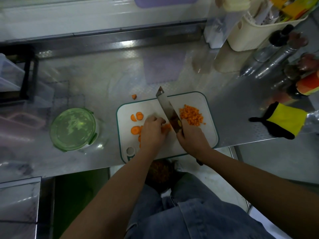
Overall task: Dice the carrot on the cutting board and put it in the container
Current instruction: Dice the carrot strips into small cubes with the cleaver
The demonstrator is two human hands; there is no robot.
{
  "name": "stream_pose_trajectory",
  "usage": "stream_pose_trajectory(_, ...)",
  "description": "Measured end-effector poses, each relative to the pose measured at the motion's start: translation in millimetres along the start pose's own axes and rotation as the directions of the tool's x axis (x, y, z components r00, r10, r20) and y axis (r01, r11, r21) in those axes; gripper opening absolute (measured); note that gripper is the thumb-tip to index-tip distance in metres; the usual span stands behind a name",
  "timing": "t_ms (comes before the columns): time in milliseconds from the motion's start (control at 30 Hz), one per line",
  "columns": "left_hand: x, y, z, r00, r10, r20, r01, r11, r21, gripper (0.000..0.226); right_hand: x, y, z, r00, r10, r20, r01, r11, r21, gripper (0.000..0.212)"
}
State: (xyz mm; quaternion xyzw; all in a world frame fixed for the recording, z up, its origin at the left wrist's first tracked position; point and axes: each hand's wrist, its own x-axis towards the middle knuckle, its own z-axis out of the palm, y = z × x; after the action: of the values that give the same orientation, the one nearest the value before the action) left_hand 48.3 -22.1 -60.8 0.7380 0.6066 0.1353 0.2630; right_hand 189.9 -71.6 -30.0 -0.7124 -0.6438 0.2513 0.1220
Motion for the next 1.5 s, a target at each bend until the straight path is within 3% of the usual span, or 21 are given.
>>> stream_pose_trajectory(133, -0.4, 2.7, -2.3, 1.0, 0.001, 0.021, -0.002, 0.999, 0.041, 0.017, -4.7, -4.5, 1.3, 1.0, -0.021, 0.012, 0.021, 1.0, 0.003, 0.017)
stream_pose_trajectory(267, 0.1, 6.4, -0.8, 0.999, -0.041, 0.031, 0.04, 0.999, 0.027, 0.018, -3.5, -9.3, 3.6, 0.999, -0.032, 0.041, 0.035, 0.998, -0.051, 0.036)
stream_pose_trajectory(500, 3.0, 4.6, 0.1, 0.998, -0.053, 0.045, 0.053, 0.999, -0.004, 0.016, 1.1, -12.2, 18.9, 1.0, -0.022, 0.018, 0.022, 1.0, -0.017, 0.045)
stream_pose_trajectory(767, 4.6, 2.0, -3.5, 0.996, -0.069, 0.056, 0.074, 0.994, -0.086, 0.015, 10.6, -8.8, 7.6, 1.0, 0.002, 0.03, -0.003, 1.0, 0.014, 0.018)
stream_pose_trajectory(1033, -1.1, -7.8, -13.4, 0.999, -0.007, 0.039, 0.007, 1.0, -0.004, 0.02, 8.1, -13.2, -1.9, 0.998, -0.049, 0.041, 0.05, 0.998, -0.028, 0.012)
stream_pose_trajectory(1333, -2.7, -10.6, -0.5, 0.999, -0.002, 0.041, 0.0, 1.0, 0.03, 0.015, 5.5, -13.3, 12.6, 0.997, -0.057, 0.057, 0.059, 0.998, -0.036, 0.034)
stream_pose_trajectory(1500, -1.2, -12.1, 3.0, 0.999, -0.01, 0.051, 0.009, 1.0, 0.019, 0.014, 7.4, -12.3, 20.8, 0.997, -0.044, 0.062, 0.047, 0.997, -0.054, 0.036)
